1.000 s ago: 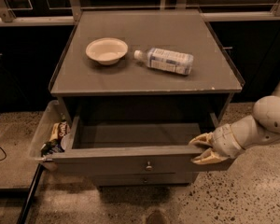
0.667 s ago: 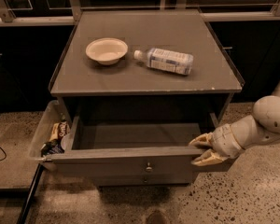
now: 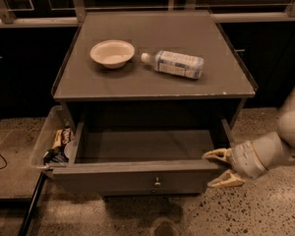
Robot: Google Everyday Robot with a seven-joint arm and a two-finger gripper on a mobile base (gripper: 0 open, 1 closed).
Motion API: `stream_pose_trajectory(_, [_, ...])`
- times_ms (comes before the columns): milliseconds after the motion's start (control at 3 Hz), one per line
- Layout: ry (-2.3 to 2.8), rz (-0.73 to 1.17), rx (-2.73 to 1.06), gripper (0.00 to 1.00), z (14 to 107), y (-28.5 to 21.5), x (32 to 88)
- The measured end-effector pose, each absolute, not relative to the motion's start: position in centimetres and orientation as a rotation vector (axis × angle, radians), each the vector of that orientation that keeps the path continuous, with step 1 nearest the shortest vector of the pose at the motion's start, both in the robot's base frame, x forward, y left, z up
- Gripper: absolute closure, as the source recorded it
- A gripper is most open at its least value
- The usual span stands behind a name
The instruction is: Open top drawer
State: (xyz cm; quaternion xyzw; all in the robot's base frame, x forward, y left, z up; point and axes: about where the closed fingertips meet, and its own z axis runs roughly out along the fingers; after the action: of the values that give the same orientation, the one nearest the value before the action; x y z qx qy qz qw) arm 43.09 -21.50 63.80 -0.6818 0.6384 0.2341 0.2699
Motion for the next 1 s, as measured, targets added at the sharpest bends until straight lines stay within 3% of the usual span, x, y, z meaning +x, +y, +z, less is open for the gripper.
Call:
stream_pose_trajectory(667, [1.728, 0.63, -1.83, 1.0, 63.9, -21.8, 42.1])
stream_pose_trajectory(1000, [1.728, 0.63, -1.83, 0.82, 63.9, -21.8, 42.1])
